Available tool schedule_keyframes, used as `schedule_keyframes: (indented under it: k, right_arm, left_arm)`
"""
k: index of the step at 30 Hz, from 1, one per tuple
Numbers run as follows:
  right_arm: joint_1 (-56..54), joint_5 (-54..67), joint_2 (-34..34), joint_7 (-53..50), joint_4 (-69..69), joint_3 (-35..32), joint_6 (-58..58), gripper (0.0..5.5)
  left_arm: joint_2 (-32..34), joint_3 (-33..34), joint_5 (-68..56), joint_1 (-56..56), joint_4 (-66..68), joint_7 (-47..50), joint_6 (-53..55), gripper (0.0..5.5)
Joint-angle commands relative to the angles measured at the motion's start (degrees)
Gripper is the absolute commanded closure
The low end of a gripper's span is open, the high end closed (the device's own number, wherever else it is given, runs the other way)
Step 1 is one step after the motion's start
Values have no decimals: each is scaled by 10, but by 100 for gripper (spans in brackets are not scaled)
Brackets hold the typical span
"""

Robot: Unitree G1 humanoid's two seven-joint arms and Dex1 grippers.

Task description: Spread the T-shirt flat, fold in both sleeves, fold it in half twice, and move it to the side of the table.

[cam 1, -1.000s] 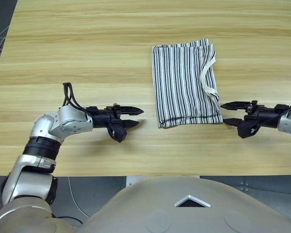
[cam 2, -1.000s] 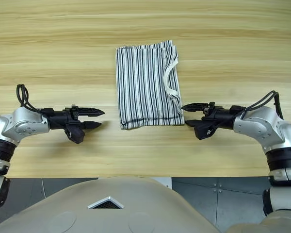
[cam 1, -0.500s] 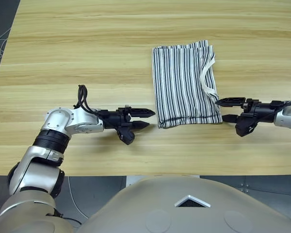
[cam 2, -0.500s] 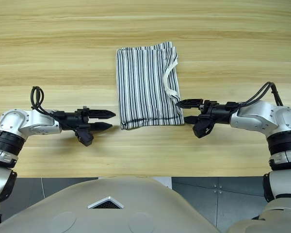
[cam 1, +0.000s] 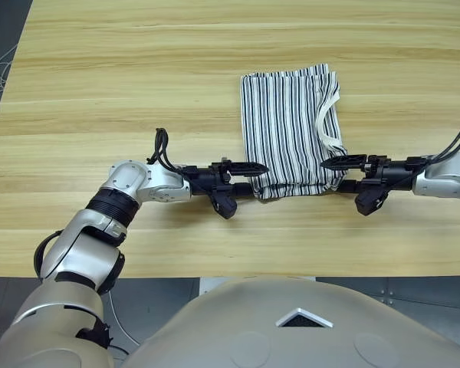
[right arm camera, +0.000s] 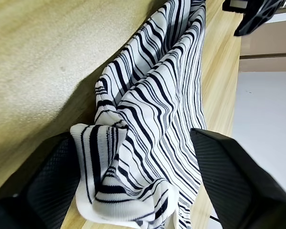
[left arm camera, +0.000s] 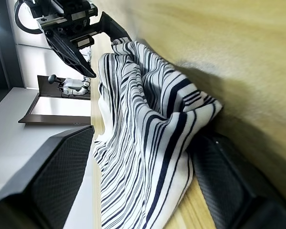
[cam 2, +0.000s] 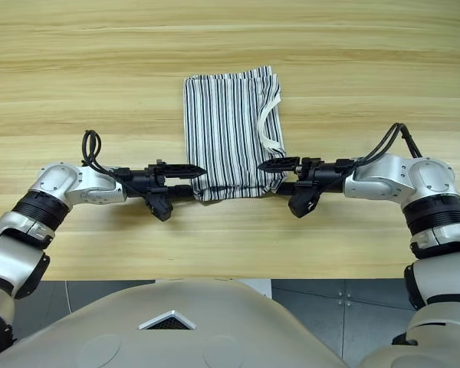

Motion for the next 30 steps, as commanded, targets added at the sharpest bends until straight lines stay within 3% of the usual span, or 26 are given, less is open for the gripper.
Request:
schedule_keyframes:
  k: [1, 3, 12, 19, 26, 30]
  right_arm:
    - [17, -65, 8, 12, 18, 38, 46, 162]
    - [15, -60, 6, 15, 25, 45, 50, 190]
    - [5, -43, 4, 22, 42, 71, 53, 398]
    - [-7, -26, 12, 33, 38, 82, 53, 532]
    - [-37, 7, 26, 72, 29, 84, 52, 540]
    - [-39, 14, 27, 82, 23, 81, 54, 540]
  left_arm:
    - [8, -37, 36, 0, 40, -11, 27, 190]
    - [10, -47, 36, -4, 46, -7, 29, 204]
    - [9, -76, 24, -21, 71, -11, 34, 374]
    - [10, -84, 1, -37, 79, -15, 16, 454]
    - [5, -99, -19, -51, 97, -55, -1, 538]
    - [9, -104, -32, -48, 101, -75, 1, 540]
